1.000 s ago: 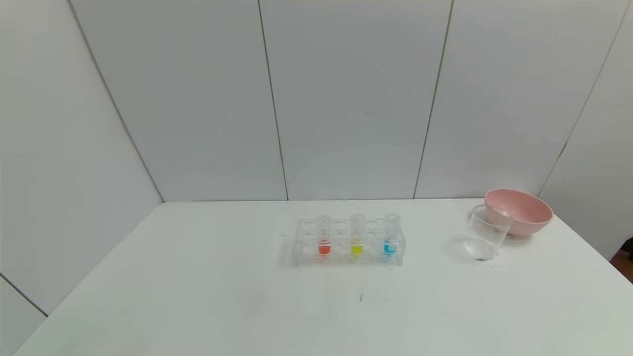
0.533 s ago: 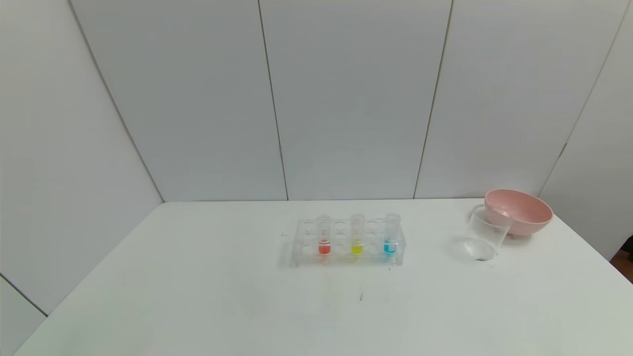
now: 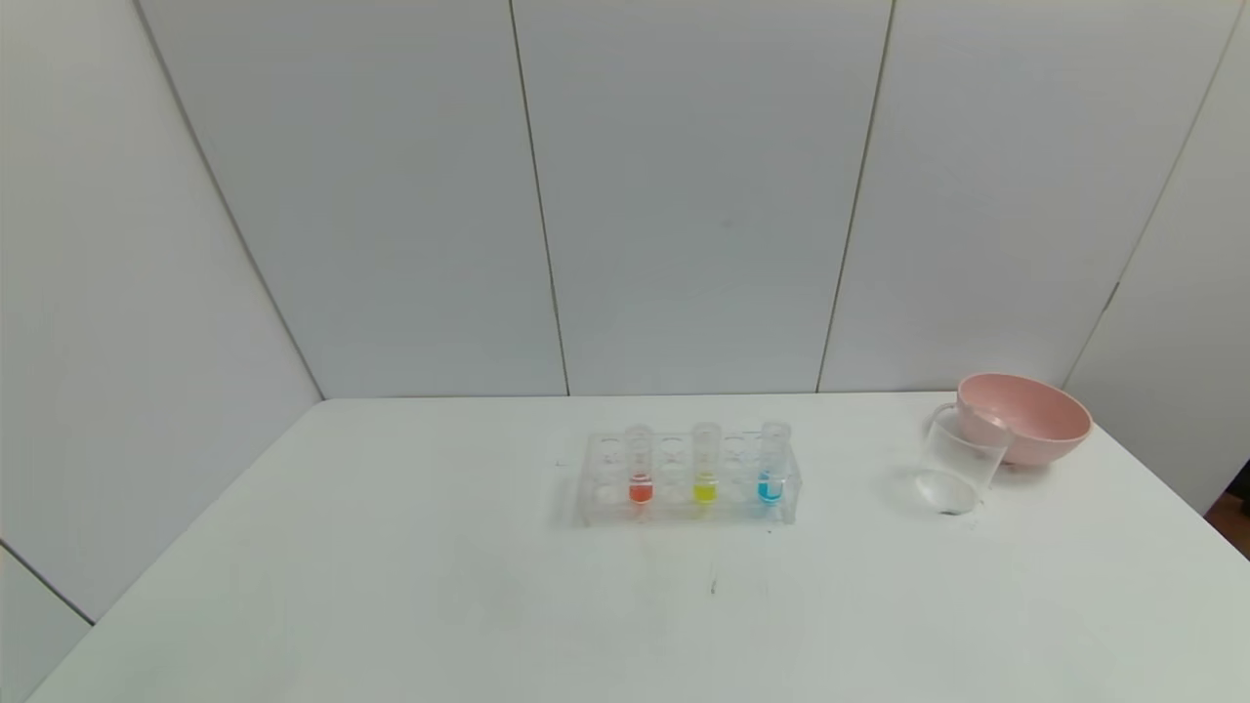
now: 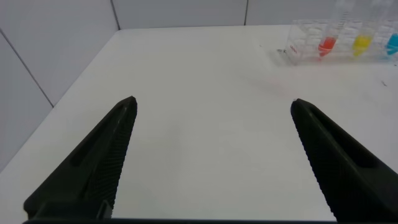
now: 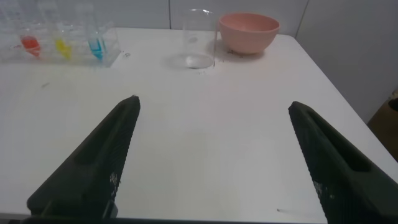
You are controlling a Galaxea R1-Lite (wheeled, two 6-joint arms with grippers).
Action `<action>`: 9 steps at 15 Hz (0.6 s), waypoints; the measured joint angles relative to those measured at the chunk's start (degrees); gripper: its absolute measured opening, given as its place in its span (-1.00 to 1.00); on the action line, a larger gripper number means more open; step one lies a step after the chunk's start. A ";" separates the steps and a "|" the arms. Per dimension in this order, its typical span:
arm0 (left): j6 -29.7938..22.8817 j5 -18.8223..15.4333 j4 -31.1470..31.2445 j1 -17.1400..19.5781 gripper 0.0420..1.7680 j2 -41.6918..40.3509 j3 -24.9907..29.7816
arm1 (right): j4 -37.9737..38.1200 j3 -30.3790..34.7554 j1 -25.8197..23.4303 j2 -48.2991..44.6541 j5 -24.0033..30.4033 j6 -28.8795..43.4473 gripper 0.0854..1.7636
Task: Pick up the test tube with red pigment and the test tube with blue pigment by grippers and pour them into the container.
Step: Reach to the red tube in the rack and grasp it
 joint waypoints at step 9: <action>0.00 0.00 0.02 0.00 1.00 0.00 0.00 | -17.82 -8.94 0.79 23.30 0.88 1.77 0.94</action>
